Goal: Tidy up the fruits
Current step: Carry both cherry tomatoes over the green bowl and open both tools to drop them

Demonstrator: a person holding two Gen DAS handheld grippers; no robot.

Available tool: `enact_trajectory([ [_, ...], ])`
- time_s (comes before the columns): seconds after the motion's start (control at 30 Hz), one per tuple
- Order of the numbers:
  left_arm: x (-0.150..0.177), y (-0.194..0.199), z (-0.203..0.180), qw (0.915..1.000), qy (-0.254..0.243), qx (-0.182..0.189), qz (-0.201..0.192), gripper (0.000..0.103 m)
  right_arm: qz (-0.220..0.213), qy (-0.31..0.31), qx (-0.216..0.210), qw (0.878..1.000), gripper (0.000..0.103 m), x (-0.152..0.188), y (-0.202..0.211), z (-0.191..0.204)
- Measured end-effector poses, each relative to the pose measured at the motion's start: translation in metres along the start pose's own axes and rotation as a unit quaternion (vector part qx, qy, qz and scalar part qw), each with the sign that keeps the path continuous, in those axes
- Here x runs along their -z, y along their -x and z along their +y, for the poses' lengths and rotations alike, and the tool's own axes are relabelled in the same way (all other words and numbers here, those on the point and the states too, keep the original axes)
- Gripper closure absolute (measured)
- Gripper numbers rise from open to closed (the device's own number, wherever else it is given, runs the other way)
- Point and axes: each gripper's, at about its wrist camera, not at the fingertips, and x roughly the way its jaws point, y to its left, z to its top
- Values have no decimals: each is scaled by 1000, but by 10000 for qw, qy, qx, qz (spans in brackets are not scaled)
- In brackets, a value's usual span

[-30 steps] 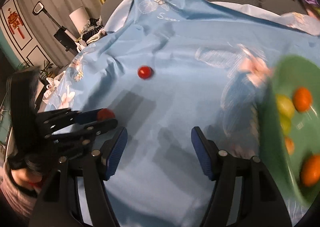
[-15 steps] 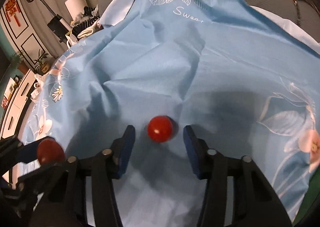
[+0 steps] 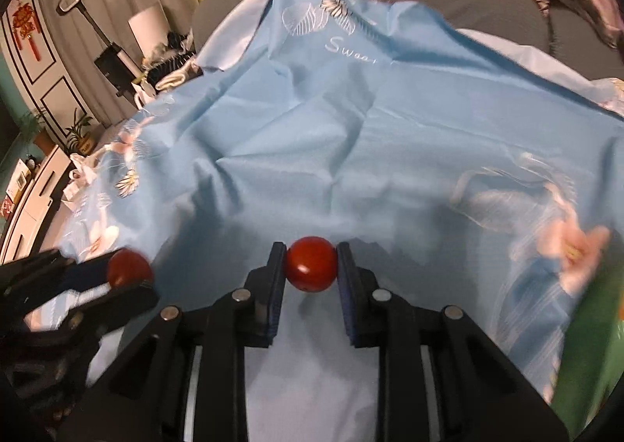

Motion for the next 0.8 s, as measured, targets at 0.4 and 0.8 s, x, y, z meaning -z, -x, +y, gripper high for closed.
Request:
enact_trajectory([
  [0.4, 24, 20, -61, 9990, -405, 157, 114, 73, -395, -175, 192, 9989, 77, 69, 99, -17],
  [0.8, 23, 34, -114, 9965, -784, 274, 3, 73, -856, -416, 607, 9936, 77, 104, 163, -44],
])
